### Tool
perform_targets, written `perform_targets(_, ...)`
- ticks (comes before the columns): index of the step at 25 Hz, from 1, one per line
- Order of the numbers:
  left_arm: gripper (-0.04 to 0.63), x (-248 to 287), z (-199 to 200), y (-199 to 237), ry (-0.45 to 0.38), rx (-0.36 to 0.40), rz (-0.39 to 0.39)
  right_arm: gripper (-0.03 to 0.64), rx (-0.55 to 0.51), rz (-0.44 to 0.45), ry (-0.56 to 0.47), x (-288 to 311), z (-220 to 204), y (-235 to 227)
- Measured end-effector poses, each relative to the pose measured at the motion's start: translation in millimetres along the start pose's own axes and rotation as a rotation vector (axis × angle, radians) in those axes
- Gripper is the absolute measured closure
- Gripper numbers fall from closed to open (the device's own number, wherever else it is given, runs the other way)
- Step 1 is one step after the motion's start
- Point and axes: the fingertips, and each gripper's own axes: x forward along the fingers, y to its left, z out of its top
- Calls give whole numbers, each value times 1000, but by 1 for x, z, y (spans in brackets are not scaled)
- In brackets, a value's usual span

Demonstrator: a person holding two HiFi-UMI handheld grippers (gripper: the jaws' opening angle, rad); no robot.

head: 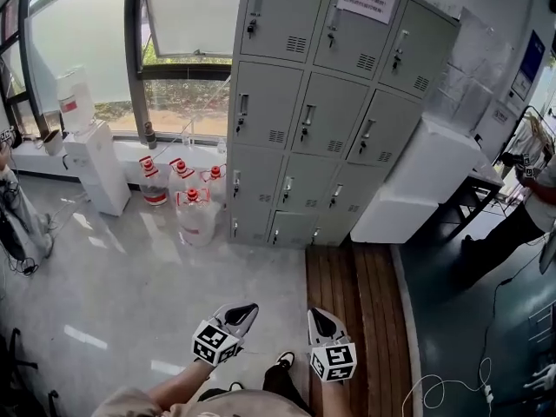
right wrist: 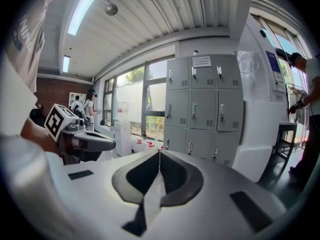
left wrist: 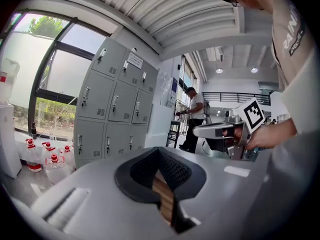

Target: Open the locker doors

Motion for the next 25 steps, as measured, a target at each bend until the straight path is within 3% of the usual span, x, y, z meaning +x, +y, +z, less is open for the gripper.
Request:
perform_targets(6, 588, 76, 16, 8, 24, 43, -25, 606, 84, 41, -54, 32, -2, -68)
perform_targets(15, 589, 212, 76, 32, 14, 105, 14, 606, 100, 79, -105, 89, 28, -188)
perform_targets(21, 589, 283, 107, 54, -7, 94, 41, 606, 83, 69, -91, 129, 36, -254)
perform_targets(25, 588, 316, 117, 74, -2, 86, 12, 606, 86, 72, -86, 161, 43, -279)
